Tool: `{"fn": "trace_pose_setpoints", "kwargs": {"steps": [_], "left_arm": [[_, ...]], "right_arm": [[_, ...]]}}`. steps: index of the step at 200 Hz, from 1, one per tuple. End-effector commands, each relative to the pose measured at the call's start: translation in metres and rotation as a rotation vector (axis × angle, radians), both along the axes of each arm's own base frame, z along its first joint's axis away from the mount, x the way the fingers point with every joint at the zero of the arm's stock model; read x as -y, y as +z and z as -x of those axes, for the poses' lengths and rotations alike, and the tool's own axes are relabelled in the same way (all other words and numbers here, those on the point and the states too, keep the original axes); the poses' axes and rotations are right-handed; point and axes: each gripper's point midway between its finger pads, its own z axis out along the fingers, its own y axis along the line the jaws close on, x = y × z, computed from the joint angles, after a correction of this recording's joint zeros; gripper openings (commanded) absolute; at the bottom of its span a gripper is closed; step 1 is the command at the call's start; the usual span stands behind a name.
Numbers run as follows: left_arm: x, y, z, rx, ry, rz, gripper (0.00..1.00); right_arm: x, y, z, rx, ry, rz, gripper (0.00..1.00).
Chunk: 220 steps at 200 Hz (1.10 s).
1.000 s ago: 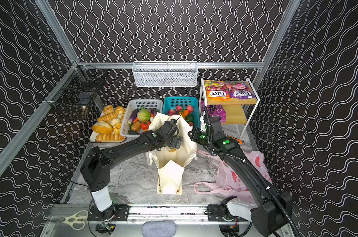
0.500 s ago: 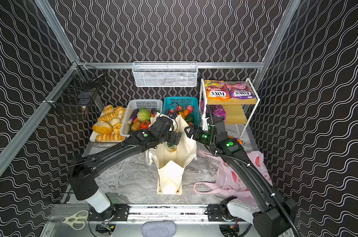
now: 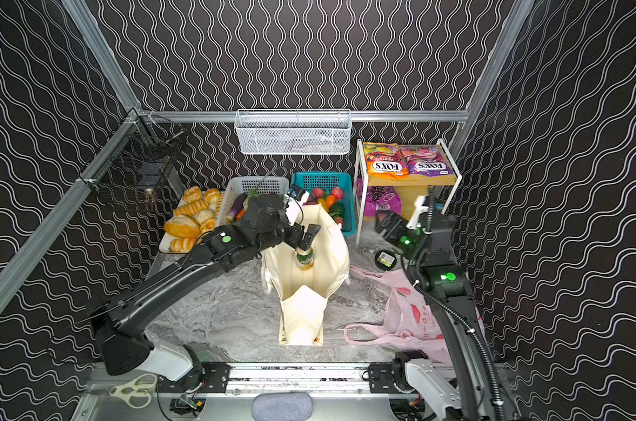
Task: Place the mixed food into the grocery bags and tie them
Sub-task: 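Open the left gripper and lift out while the right moves to the shelf, then grasp the purple grape candy bag on the shelf with the right gripper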
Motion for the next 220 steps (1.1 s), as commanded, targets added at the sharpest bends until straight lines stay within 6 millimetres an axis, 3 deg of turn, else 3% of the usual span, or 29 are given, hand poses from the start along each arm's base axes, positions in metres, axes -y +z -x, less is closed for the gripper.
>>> {"fn": "trace_pose_setpoints", "kwargs": {"steps": [1, 25, 33, 36, 43, 71, 85, 107, 181, 220], "left_arm": [[-0.013, 0.028, 0.005, 0.036, -0.011, 0.067, 0.99], [-0.038, 0.040, 0.009, 0.030, 0.025, 0.125, 0.99], [-0.045, 0.039, 0.010, 0.020, 0.037, 0.139, 0.99], [-0.049, 0.040, 0.010, 0.017, 0.043, 0.146, 0.99], [-0.057, 0.041, 0.010, 0.005, 0.062, 0.161, 0.99], [-0.085, 0.034, 0.005, -0.071, 0.119, 0.192, 0.99], [-0.094, 0.029, 0.005, -0.095, 0.137, 0.193, 0.99], [-0.102, 0.021, 0.007, -0.108, 0.159, 0.190, 0.99], [-0.116, 0.011, 0.010, -0.130, 0.192, 0.177, 0.99], [-0.118, 0.008, 0.011, -0.141, 0.205, 0.177, 0.99]], "right_arm": [[0.015, -0.005, -0.003, -0.019, 0.050, -0.125, 0.87], [0.036, -0.022, -0.013, -0.036, 0.088, -0.259, 0.83], [0.040, -0.019, -0.018, -0.007, 0.115, -0.303, 0.81], [0.041, -0.030, -0.020, -0.023, 0.119, -0.332, 0.81], [0.045, -0.034, -0.025, -0.013, 0.129, -0.367, 0.79], [0.064, -0.051, -0.052, 0.019, 0.086, -0.404, 0.76], [0.071, -0.050, -0.065, 0.042, 0.074, -0.399, 0.74], [0.075, -0.051, -0.086, 0.082, 0.067, -0.463, 0.68], [0.078, -0.052, -0.125, 0.155, 0.090, -0.315, 0.75], [0.067, -0.079, -0.139, 0.117, 0.101, -0.271, 0.74]]}}
